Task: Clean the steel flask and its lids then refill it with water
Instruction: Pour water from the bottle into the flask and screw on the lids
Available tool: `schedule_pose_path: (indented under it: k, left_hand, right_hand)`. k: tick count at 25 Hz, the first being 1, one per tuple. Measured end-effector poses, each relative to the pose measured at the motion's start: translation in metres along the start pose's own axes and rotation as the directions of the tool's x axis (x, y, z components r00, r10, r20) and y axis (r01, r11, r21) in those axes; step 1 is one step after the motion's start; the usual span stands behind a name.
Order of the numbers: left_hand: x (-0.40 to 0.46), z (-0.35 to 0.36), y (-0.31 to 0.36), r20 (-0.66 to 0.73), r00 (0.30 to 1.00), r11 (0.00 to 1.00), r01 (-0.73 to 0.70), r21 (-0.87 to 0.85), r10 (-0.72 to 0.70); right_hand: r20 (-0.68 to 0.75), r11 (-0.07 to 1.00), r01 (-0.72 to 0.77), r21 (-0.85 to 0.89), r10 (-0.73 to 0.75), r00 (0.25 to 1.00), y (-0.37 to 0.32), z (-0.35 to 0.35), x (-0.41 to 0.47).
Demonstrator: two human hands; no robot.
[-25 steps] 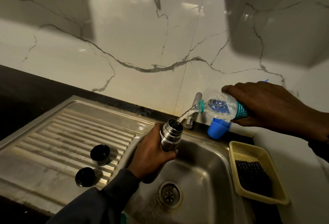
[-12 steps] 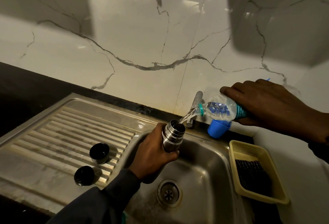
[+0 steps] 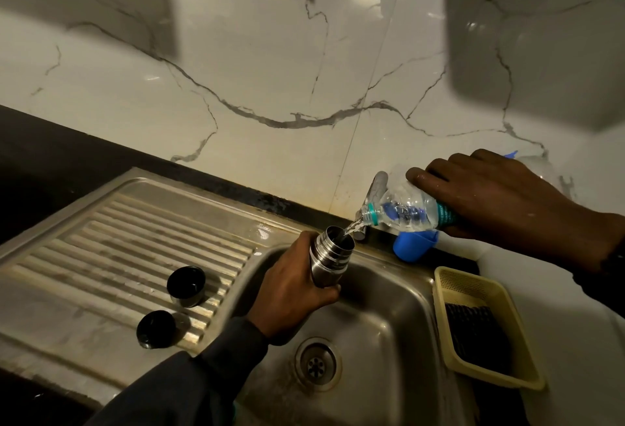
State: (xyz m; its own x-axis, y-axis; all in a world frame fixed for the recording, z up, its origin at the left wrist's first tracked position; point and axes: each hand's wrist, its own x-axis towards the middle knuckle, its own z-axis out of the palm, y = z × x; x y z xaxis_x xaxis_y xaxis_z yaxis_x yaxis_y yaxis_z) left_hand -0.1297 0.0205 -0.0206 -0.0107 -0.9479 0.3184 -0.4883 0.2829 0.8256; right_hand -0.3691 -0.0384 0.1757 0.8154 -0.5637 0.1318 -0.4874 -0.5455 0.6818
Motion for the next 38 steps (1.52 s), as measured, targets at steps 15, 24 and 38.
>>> schedule_pose_path:
  k: [15,24,38]
  left_hand:
    - [0.000,-0.007,-0.003,-0.034,0.999,0.998,0.022,-0.054,-0.024]
    - [0.000,-0.008,-0.005,-0.043,0.999,0.997,0.005,-0.071,-0.008]
    - [0.014,-0.033,-0.020,-0.253,0.964,0.986,0.048,-0.158,-0.087]
  right_hand:
    - [0.014,0.957,0.178,-0.231,-0.180,0.984,-0.017,-0.024,0.039]
    - [0.012,0.962,0.186,-0.198,-0.187,0.982,-0.026,-0.021,0.046]
    - [0.452,-0.323,-0.323,0.890,0.522,0.723,-0.135,0.063,0.022]
